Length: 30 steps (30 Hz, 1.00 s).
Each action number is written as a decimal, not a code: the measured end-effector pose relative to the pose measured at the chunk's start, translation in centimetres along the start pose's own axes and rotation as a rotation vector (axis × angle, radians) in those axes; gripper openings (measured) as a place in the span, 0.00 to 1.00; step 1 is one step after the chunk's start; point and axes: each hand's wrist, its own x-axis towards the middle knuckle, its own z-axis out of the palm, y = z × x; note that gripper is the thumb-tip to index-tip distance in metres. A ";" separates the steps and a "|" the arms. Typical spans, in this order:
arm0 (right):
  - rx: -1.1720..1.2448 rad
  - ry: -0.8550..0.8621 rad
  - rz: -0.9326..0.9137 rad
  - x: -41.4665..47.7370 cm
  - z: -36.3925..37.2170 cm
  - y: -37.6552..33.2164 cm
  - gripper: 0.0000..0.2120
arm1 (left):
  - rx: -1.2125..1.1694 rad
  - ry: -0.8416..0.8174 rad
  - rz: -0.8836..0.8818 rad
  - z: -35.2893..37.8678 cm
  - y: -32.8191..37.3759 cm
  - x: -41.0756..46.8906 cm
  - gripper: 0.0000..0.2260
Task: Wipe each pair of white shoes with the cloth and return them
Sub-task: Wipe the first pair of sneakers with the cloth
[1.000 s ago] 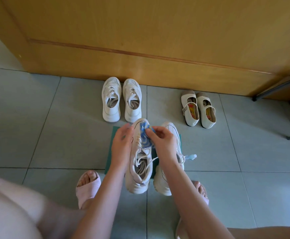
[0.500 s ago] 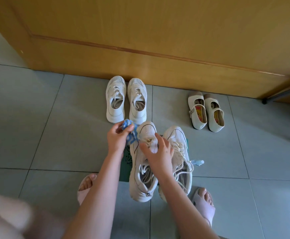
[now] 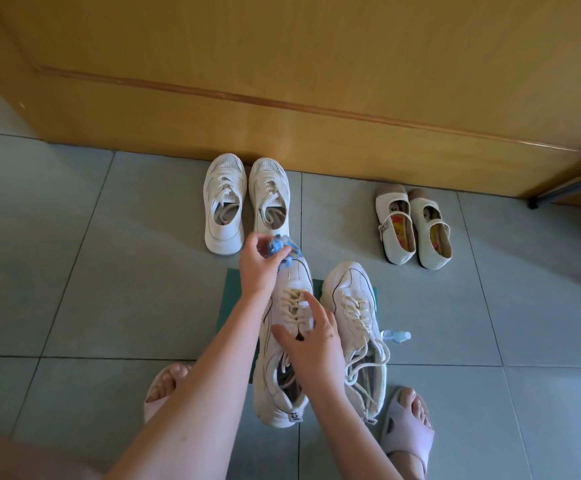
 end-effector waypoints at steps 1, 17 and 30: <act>0.004 0.002 0.001 0.0 -0.1 0.0 0.33 | 0.051 -0.013 0.044 -0.4 -0.5 -0.2 0.12; 0.012 -0.003 -0.032 0.2 0.2 0.5 0.33 | 0.293 -0.143 0.241 -4.3 -1.8 -3.4 0.04; 0.012 -0.028 -0.056 0.3 -0.2 0.7 0.32 | 0.159 -0.103 0.014 -5.9 -2.5 -9.5 0.05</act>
